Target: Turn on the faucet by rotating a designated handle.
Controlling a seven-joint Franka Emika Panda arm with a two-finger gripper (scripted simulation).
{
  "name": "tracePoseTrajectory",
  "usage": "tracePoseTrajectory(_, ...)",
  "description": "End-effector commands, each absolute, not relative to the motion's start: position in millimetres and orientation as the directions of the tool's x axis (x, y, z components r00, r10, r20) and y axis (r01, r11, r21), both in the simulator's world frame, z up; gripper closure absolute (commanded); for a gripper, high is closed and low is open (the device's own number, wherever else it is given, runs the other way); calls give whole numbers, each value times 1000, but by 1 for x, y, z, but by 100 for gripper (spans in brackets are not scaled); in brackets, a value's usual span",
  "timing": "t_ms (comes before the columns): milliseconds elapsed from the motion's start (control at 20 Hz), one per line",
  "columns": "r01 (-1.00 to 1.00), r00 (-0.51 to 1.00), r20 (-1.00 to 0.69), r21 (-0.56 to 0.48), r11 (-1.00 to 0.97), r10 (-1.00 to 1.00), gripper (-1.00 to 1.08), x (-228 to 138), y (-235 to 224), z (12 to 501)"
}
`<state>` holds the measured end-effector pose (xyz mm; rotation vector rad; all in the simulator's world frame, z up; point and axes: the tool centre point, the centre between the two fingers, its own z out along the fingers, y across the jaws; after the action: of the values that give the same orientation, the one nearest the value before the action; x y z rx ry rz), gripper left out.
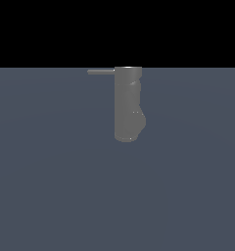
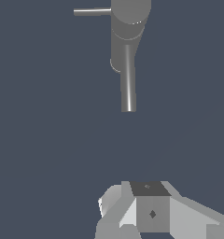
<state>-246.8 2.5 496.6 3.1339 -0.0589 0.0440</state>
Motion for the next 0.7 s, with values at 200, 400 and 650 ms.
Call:
tracePoseTrajectory(200, -44, 999, 33, 14, -999, -43, 108, -244, -3, 497)
tracePoseTrajectory(400, -50, 998, 43, 30, -998, -49, 108, -240, -14, 498)
tracePoseTrajectory(650, -50, 998, 43, 31, -998, -49, 108, -240, -14, 498)
